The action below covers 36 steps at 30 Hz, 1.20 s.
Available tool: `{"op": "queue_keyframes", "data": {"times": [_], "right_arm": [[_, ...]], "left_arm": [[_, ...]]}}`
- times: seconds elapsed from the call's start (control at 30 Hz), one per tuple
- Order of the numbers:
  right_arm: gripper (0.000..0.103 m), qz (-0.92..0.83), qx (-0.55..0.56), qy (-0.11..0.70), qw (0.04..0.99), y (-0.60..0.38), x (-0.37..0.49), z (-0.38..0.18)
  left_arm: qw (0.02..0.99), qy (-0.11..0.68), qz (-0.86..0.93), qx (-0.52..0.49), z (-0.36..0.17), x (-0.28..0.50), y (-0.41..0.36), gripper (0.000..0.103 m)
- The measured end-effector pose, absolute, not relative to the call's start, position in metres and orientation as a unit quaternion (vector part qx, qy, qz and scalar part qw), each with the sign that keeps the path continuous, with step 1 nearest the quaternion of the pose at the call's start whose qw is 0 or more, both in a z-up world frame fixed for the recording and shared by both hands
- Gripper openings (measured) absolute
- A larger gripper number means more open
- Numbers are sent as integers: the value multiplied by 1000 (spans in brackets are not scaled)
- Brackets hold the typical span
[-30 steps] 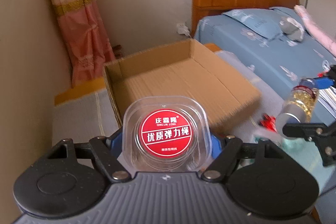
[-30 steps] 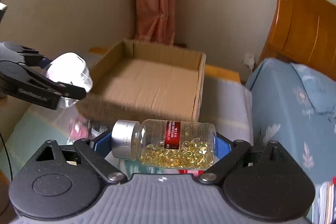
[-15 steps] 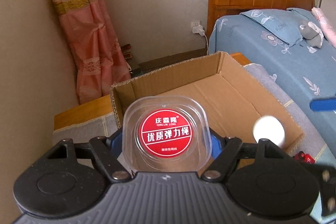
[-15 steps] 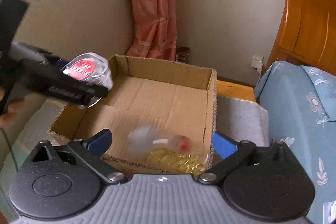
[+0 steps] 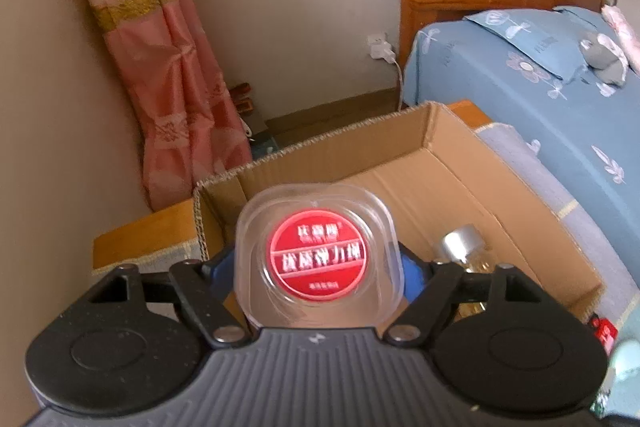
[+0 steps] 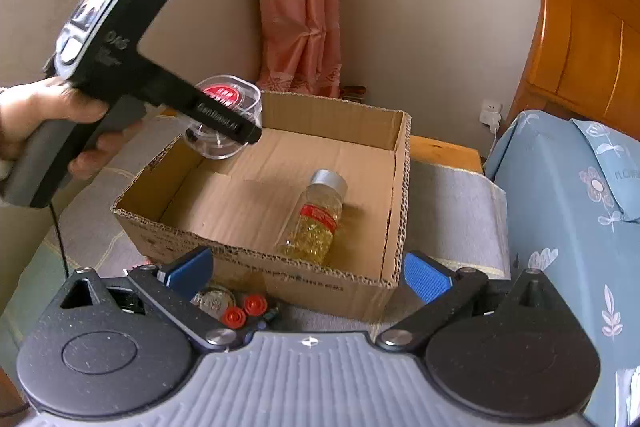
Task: Organize rigid objects
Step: 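Withdraw both tools from the box back toward the remaining items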
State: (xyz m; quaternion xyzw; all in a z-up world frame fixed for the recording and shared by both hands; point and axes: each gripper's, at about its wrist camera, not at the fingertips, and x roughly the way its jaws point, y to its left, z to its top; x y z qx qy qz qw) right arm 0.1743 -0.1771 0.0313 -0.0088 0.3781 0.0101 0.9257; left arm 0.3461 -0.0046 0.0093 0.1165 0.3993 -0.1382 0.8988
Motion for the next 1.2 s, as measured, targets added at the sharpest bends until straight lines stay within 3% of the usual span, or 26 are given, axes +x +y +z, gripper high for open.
{"op": "queue_keyframes", "data": {"times": [0.03, 0.07, 0.57, 1.2], "right_arm": [[103, 7, -11, 377, 926, -177, 171, 31], [103, 5, -13, 377, 926, -177, 168, 31], [103, -4, -4, 369, 929, -171, 96, 14], [103, -82, 52, 407, 908, -200, 4, -74]], "left_arm": [[900, 399, -133, 116, 10, 347, -4, 96], [902, 395, -127, 115, 11, 345, -3, 97], [913, 372, -131, 108, 34, 260, 12, 99], [921, 360, -136, 62, 2, 124, 12, 101]]}}
